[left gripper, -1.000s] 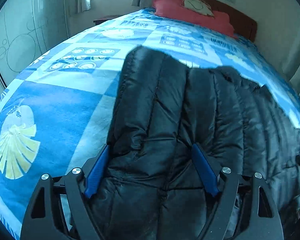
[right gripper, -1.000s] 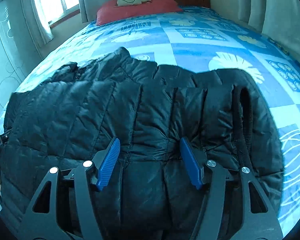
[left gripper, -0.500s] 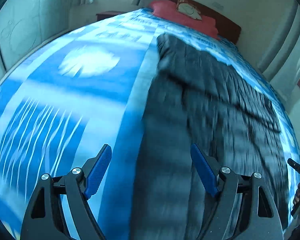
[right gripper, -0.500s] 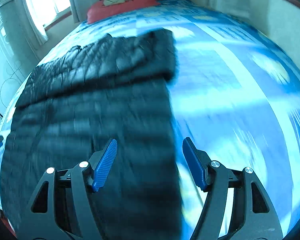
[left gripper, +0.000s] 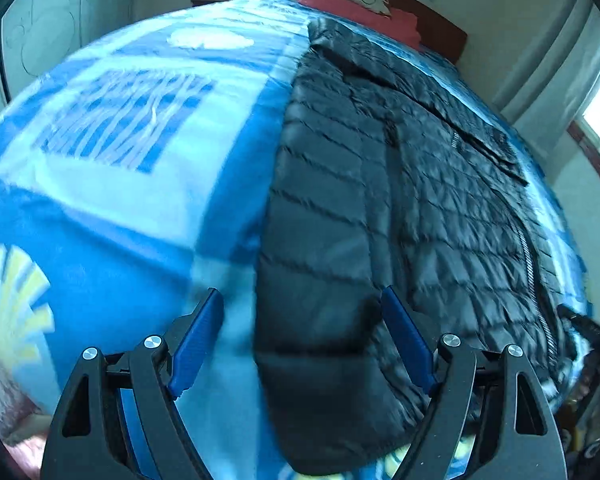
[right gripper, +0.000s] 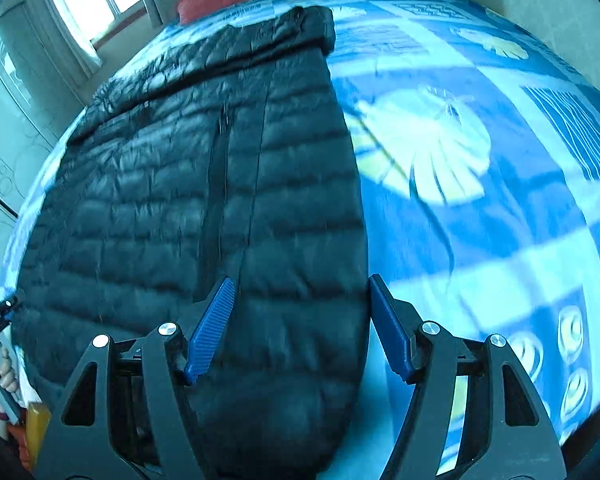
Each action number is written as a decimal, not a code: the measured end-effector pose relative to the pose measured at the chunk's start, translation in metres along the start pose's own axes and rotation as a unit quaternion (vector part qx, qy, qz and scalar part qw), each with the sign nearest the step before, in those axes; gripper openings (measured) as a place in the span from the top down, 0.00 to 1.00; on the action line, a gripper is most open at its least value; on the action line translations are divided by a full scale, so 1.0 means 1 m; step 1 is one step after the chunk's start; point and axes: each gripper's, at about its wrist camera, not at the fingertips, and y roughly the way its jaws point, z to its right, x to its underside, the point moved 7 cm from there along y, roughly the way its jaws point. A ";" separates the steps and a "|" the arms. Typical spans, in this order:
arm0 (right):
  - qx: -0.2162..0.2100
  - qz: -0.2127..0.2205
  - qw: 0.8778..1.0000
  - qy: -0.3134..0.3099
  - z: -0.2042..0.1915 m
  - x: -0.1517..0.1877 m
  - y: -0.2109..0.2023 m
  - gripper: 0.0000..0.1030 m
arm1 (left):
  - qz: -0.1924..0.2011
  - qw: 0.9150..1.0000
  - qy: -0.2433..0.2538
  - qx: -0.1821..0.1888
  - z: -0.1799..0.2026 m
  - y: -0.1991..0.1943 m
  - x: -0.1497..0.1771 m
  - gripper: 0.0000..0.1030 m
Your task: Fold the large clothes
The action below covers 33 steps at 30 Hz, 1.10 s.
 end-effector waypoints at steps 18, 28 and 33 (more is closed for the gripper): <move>-0.039 0.031 0.999 0.002 -0.017 0.027 -0.025 0.79 | 0.009 0.999 -0.008 0.035 0.022 -0.012 0.019 0.74; -0.089 0.071 0.993 0.014 -0.021 0.019 -0.061 0.89 | 0.053 0.998 0.026 0.036 0.036 -0.048 0.015 0.88; -0.126 0.084 0.988 0.033 -0.017 0.017 -0.088 0.89 | 0.063 0.996 0.029 0.064 0.046 -0.078 0.016 0.89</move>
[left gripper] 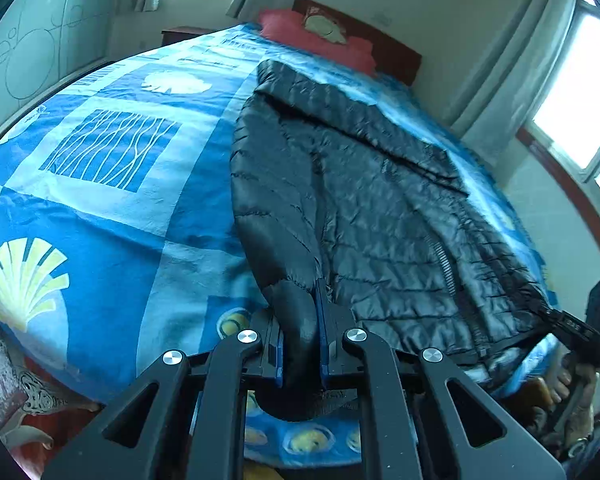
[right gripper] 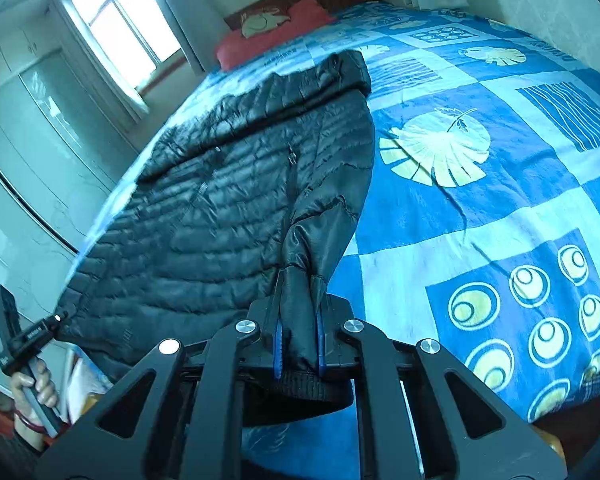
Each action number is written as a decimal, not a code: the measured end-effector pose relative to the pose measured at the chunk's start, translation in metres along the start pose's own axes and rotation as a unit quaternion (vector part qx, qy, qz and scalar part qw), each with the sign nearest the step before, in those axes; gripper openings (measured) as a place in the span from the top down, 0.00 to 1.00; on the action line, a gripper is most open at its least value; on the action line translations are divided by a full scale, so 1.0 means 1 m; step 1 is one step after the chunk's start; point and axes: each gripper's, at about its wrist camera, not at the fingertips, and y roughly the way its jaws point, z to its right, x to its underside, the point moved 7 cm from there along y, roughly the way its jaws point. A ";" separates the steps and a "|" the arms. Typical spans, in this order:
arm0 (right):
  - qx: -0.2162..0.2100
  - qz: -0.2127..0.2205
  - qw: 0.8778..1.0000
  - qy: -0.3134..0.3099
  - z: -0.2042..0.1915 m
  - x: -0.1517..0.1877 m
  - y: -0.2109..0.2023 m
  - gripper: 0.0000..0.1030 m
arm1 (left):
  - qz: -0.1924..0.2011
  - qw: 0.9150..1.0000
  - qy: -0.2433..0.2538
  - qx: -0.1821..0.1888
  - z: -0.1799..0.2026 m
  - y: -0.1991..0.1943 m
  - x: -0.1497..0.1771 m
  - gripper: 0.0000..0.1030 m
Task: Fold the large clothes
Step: 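Grasp the hem with the left gripper while the right gripper grasps the hem, lift toward collar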
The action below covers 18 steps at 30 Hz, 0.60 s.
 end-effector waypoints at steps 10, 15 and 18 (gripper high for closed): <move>-0.088 0.038 0.995 0.035 -0.016 -0.039 -0.035 0.90 | 0.038 0.998 -0.015 0.049 0.023 -0.042 -0.038 0.89; -0.140 0.066 0.987 0.043 -0.030 -0.101 -0.022 0.90 | 0.069 0.994 -0.018 0.084 0.030 -0.028 -0.101 0.89; -0.146 0.088 0.985 0.035 -0.035 -0.151 -0.003 0.90 | 0.092 0.993 0.004 0.073 0.037 -0.010 -0.144 0.89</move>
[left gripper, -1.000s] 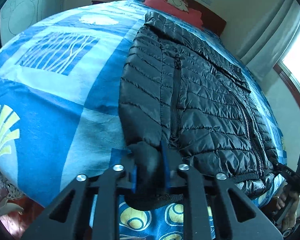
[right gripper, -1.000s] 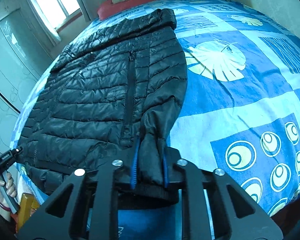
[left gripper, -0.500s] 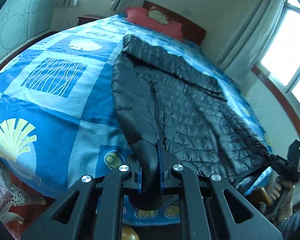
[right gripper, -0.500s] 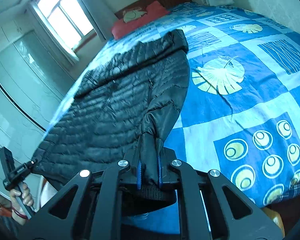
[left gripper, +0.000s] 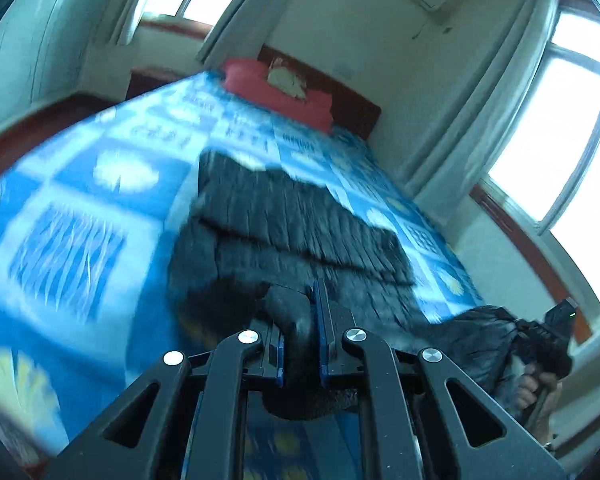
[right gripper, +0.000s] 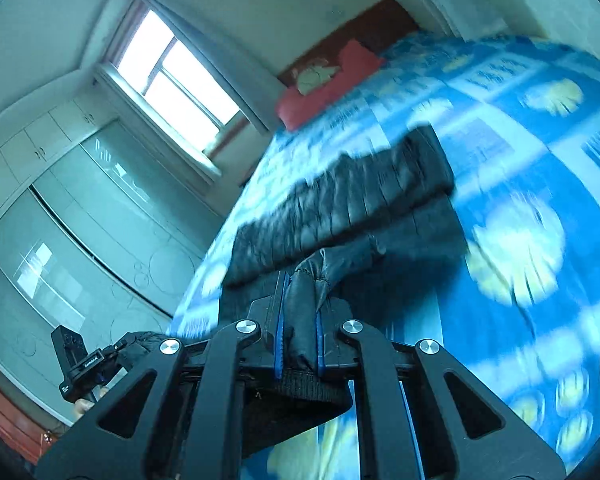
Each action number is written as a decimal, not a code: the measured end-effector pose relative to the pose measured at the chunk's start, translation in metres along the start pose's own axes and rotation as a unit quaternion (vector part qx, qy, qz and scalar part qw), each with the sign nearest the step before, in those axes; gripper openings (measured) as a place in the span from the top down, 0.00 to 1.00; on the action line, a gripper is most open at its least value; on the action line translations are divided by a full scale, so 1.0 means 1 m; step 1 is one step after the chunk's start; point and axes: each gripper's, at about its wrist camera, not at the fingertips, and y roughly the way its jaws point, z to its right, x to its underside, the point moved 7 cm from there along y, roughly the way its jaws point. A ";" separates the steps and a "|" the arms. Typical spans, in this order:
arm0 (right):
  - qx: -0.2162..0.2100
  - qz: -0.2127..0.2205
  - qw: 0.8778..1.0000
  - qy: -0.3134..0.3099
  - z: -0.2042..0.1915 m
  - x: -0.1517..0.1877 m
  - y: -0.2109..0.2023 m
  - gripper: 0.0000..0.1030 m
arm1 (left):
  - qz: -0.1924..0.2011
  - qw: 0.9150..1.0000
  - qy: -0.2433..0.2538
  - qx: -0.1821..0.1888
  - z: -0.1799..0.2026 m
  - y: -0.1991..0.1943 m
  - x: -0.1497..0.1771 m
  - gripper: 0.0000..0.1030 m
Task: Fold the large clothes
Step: 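Grasp the hem with the left gripper while the right gripper grasps the hem, lift toward collar, then lay the lifted hem over the collar and open both grippers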
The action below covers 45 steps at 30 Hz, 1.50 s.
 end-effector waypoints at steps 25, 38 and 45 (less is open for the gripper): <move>0.082 -0.031 0.992 0.094 0.127 -0.164 0.298 0.89 | -0.031 0.991 0.009 -0.126 -0.088 0.310 -0.168 0.89; 0.115 -0.039 0.988 0.094 0.162 -0.165 0.360 0.80 | -0.061 0.988 0.008 -0.139 -0.110 0.373 -0.164 0.86; 0.073 -0.016 0.991 0.112 0.153 -0.177 0.337 0.49 | -0.028 0.997 -0.058 -0.053 -0.110 0.344 -0.184 0.53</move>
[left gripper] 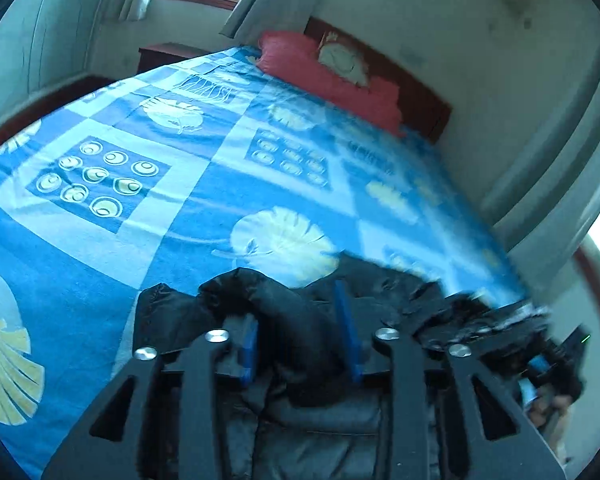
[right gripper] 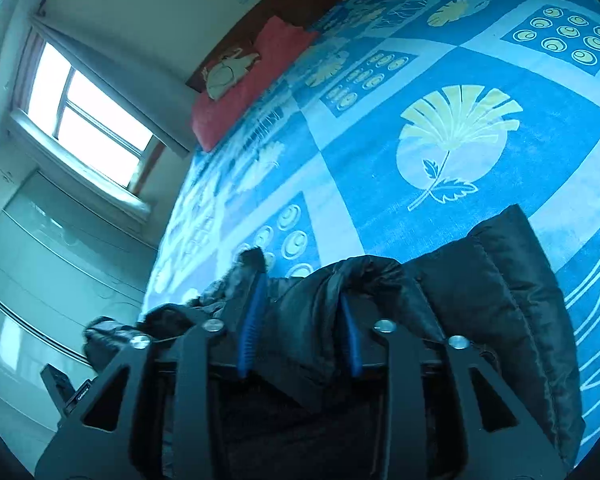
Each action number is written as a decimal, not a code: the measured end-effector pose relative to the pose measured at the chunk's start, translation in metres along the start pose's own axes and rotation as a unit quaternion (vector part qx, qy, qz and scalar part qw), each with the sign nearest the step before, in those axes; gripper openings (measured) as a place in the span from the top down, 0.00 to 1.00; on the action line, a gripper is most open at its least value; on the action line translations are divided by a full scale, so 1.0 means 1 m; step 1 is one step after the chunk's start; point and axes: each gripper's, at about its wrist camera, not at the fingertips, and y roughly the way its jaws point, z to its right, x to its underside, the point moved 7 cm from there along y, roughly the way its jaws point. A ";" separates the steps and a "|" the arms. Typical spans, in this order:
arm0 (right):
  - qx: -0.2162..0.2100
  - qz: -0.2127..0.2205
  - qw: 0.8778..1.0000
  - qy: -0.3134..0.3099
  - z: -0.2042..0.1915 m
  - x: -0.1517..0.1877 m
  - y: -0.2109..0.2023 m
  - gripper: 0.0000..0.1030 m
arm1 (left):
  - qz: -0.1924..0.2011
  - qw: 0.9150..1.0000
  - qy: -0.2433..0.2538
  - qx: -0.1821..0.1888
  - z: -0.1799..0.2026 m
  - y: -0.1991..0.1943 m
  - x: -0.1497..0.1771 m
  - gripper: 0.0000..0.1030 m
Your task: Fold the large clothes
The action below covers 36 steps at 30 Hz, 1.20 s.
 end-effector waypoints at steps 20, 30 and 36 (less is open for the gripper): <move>0.161 -0.031 0.961 -0.222 -0.044 0.019 0.068 0.42 | -0.008 0.985 0.106 -0.133 0.016 0.053 0.013 0.22; 0.195 -0.066 0.958 -0.202 -0.013 0.031 0.093 0.42 | -0.053 0.975 0.100 -0.189 -0.014 0.084 0.028 0.21; 0.168 -0.019 0.956 -0.242 -0.068 0.036 0.062 0.41 | 0.021 0.984 0.123 -0.131 0.049 0.034 0.017 0.21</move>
